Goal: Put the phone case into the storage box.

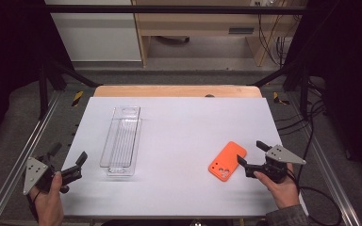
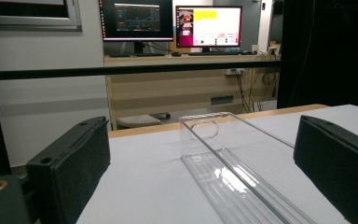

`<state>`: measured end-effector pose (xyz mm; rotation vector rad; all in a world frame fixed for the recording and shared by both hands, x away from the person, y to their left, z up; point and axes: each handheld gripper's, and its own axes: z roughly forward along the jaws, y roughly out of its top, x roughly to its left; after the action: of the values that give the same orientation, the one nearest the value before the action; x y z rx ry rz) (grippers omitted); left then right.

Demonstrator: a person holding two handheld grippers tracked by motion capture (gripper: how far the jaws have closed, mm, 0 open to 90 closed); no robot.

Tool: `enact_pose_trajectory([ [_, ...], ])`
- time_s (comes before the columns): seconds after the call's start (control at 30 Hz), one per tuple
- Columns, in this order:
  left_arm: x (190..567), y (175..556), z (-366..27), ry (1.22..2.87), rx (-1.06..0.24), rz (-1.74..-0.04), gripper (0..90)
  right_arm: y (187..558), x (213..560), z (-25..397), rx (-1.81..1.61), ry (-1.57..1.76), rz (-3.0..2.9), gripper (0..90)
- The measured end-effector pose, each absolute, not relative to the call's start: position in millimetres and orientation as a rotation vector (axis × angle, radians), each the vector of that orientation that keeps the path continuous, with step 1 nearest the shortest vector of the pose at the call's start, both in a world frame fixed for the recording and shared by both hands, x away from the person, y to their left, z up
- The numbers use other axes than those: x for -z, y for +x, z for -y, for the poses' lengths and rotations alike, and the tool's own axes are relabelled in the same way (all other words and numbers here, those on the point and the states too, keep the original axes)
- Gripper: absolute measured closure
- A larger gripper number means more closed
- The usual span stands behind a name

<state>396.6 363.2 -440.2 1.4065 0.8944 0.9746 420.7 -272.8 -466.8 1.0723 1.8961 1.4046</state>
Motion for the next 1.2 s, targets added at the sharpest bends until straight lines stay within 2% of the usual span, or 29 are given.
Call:
enact_pose_trajectory([
  [0.1, 440.3, 396.6, -363.6, 1.407, -0.974, -0.897, 3.5, 421.4, 464.9, 274.7, -1.380, 1.066, -1.914, 12.8],
  [0.2, 440.6, 396.6, -364.8, 1.405, -0.978, -0.903, 3.5, 422.5, 463.6, 277.4, -1.366, 1.065, -1.927, 23.1],
  [0.23, 440.6, 396.6, -364.8, 1.405, -0.978, -0.903, 3.5, 422.5, 463.6, 277.4, -1.366, 1.065, -1.927, 23.1],
  [0.27, 440.8, 396.5, -365.3, 1.405, -0.978, -0.906, 3.5, 423.2, 463.0, 278.3, -1.357, 1.062, -1.945, 31.6],
  [0.3, 440.8, 396.5, -365.3, 1.405, -0.978, -0.906, 3.5, 423.7, 463.1, 278.4, -1.345, 1.053, -1.956, 36.3],
  [0.33, 440.9, 396.5, -365.4, 1.404, -0.978, -0.908, 3.5, 423.7, 463.1, 278.4, -1.345, 1.053, -1.956, 36.3],
  [0.37, 440.9, 396.4, -365.6, 1.405, -0.980, -0.910, 3.5, 424.5, 463.3, 277.6, -1.326, 1.038, -1.987, 45.4],
  [0.47, 441.3, 396.7, -365.5, 1.406, -0.979, -0.911, 3.5, 426.3, 464.4, 276.6, -1.295, 1.017, -2.035, 58.8],
  [0.5, 441.3, 396.7, -365.5, 1.406, -0.979, -0.911, 3.6, 426.3, 464.4, 276.6, -1.295, 1.017, -2.035, 58.8],
  [0.7, 442.0, 397.3, -365.3, 1.410, -0.976, -0.914, 3.8, 430.3, 466.3, 276.0, -1.247, 0.993, -2.114, 78.3],
  [0.93, 442.3, 397.4, -365.6, 1.410, -0.976, -0.920, 4.0, 436.9, 468.3, 276.1, -1.183, 1.010, -2.170, 87.0],
  [1.2, 442.7, 397.4, -365.6, 1.408, -0.972, -0.920, 4.6, 445.4, 475.0, 278.1, -1.087, 1.049, -2.212, 90.0],
])
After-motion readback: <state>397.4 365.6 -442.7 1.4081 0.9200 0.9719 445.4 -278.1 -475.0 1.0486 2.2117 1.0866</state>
